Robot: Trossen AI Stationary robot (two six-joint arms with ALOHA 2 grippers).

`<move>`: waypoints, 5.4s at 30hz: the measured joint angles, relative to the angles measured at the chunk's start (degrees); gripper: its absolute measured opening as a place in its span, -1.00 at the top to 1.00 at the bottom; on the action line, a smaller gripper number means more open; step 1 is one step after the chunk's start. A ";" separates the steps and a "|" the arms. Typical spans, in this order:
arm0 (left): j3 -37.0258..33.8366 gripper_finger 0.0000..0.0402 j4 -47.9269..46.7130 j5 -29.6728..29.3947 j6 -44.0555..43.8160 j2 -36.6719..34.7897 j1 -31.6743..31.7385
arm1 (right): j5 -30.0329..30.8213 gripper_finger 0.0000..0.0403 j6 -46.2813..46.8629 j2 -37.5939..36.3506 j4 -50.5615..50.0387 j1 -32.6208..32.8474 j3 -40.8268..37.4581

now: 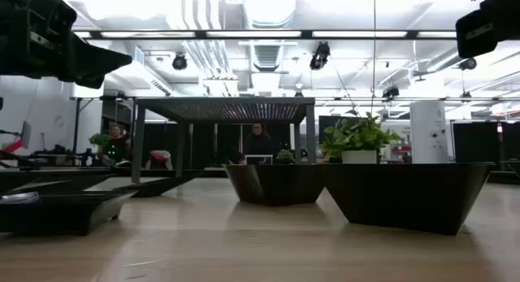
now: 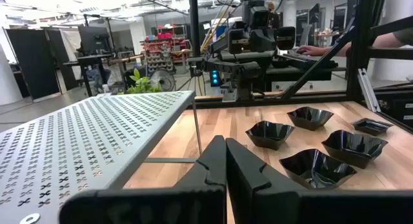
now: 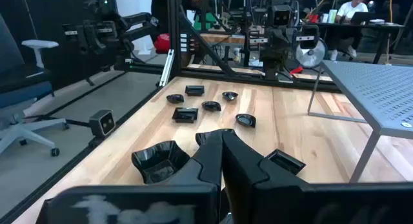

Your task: Pick & Place Mini shaped plates

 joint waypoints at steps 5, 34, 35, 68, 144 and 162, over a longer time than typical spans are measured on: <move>0.00 1.00 0.00 0.00 -0.02 0.00 0.00 | -0.02 0.96 -0.03 0.00 0.00 0.00 0.00; 0.00 1.00 0.00 0.00 0.00 -0.01 -0.02 | -0.02 0.96 -0.12 0.02 0.00 0.00 0.01; 0.00 1.00 0.02 0.00 0.00 0.00 -0.02 | -0.01 0.96 -0.05 0.01 0.00 0.00 0.02; 0.00 1.00 0.00 0.00 0.00 -0.02 0.00 | -5.95 0.96 2.25 0.19 20.39 -0.02 -0.92; 0.00 1.00 0.37 0.00 0.00 0.11 0.00 | 5.42 0.35 41.01 94.30 -3.02 -8.31 35.57; 0.00 1.00 0.37 0.00 0.00 0.11 -0.02 | 4.33 0.86 42.08 94.57 -3.06 -8.90 34.21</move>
